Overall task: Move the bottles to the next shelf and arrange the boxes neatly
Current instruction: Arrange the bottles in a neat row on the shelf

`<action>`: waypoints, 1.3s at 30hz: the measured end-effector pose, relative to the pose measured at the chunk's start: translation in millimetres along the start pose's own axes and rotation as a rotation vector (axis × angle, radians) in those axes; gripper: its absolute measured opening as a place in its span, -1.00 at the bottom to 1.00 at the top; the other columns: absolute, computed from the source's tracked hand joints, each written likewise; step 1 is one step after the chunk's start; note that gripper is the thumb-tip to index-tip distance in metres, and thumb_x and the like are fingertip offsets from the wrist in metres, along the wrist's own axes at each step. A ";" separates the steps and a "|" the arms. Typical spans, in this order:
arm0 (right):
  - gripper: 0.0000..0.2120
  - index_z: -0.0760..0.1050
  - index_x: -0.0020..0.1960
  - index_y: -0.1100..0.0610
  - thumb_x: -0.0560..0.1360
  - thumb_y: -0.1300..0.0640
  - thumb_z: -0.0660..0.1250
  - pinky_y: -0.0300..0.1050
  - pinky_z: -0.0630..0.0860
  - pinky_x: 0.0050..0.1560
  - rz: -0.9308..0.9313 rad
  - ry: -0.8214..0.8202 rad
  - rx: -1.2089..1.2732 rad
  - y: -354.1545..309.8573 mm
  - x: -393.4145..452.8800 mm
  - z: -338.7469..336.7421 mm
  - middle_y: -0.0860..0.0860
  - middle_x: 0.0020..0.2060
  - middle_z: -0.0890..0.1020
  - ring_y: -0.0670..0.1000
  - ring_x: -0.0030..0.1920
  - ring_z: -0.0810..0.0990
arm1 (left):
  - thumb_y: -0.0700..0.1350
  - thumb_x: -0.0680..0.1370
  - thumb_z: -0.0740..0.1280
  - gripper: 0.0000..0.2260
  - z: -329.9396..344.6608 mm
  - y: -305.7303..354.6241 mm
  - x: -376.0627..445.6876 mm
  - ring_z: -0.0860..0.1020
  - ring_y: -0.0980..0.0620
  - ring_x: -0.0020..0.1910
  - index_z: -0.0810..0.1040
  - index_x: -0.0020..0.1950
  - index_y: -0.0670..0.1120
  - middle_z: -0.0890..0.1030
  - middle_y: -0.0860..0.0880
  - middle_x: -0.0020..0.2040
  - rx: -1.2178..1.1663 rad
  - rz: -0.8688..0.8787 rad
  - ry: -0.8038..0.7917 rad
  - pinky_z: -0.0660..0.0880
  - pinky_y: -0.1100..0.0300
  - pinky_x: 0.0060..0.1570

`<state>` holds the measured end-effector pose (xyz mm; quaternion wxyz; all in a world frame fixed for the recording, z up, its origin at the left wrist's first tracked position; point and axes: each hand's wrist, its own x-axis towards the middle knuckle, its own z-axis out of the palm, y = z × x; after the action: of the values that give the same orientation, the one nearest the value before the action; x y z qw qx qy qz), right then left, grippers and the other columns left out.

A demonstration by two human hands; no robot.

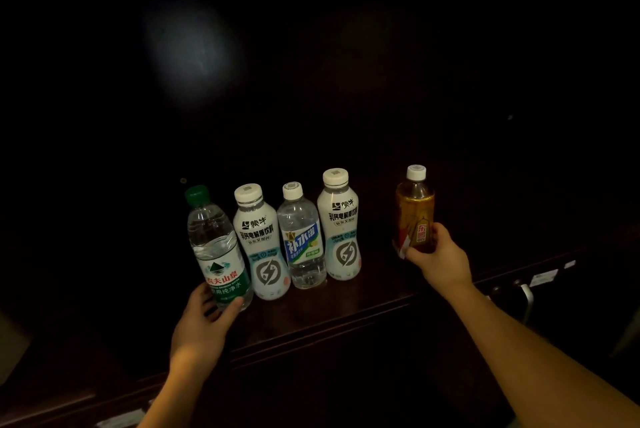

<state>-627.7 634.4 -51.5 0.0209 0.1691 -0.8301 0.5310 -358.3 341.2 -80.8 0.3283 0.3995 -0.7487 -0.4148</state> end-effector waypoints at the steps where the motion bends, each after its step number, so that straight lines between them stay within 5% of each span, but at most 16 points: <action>1: -0.39 0.36 0.33 -0.03 0.36 -0.11 0.49 -0.19 0.47 -0.18 -0.005 -0.012 0.000 -1.7 -2.4 3.3 -0.15 -0.02 0.55 -0.06 -0.03 0.55 | 0.11 0.36 0.50 -0.35 -0.1 0.0 0.0 0.53 -0.04 0.19 0.33 0.38 0.07 0.53 -0.04 0.29 0.004 -0.003 -0.001 0.47 0.01 0.12; 11: -0.34 0.35 0.36 0.03 0.37 -0.15 0.48 -0.04 0.58 -0.01 -0.049 -0.079 -0.010 -23.6 -20.9 38.9 -0.05 0.08 0.62 0.02 0.07 0.60 | 0.08 0.39 0.48 -0.35 0.7 3.9 -3.4 0.52 -0.05 0.22 0.29 0.41 0.07 0.51 -0.03 0.32 0.008 0.003 0.013 0.45 0.02 0.13; 21: -0.27 0.35 0.37 -0.02 0.29 -0.13 0.54 -0.19 0.45 -0.11 -0.006 -0.106 0.020 -24.2 -18.9 46.6 -0.19 -0.02 0.52 -0.10 -0.01 0.52 | 0.03 0.37 0.52 -0.34 -3.1 12.3 -7.7 0.52 0.01 0.16 0.33 0.40 0.04 0.52 -0.02 0.30 -0.066 -0.023 -0.021 0.46 0.10 0.11; 25: -0.26 0.40 0.34 0.02 0.24 -0.08 0.59 -0.19 0.44 -0.09 0.054 -0.122 0.078 -21.9 -15.4 45.0 -0.06 0.08 0.60 -0.04 0.05 0.56 | -0.02 0.31 0.57 -0.26 -5.1 15.6 -9.2 0.52 0.12 0.05 0.32 0.41 0.01 0.52 -0.01 0.27 -0.116 -0.041 -0.094 0.47 0.18 0.05; 29: -0.33 0.44 0.31 0.01 0.27 -0.10 0.58 -0.11 0.43 -0.01 0.055 -0.106 0.062 -26.0 -29.1 45.3 0.01 0.16 0.61 -0.06 0.04 0.53 | -0.07 0.35 0.55 -0.18 -15.5 15.2 -11.3 0.47 -0.05 0.27 0.19 0.51 -0.06 0.44 -0.09 0.38 -0.174 -0.112 -0.124 0.44 0.13 0.17; 35: -0.49 0.47 0.29 0.06 0.42 -0.11 0.44 -0.02 0.47 -0.02 0.092 -0.012 -0.102 -64.6 -77.8 49.8 0.11 0.16 0.63 0.19 0.12 0.59 | 0.03 0.46 0.43 -0.50 -65.8 10.0 -38.8 0.53 0.08 0.10 0.43 0.36 -0.06 0.57 -0.03 0.18 -0.018 -0.023 -0.150 0.42 0.27 0.05; 39: -0.59 0.52 0.27 0.14 0.47 0.00 0.40 0.02 0.48 0.04 0.076 -0.033 -0.183 -107.4 -133.9 69.6 0.16 0.13 0.64 0.24 0.13 0.58 | 0.02 0.51 0.37 -0.72 -129.7 4.4 -54.5 0.59 0.07 0.00 0.55 0.19 -0.03 0.62 0.03 0.02 -0.033 0.063 -0.209 0.56 0.14 -0.06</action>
<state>-459.0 566.4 -16.6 0.0028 0.1436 -0.8812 0.4504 -227.6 343.6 -28.6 0.2678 0.3250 -0.7840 -0.4561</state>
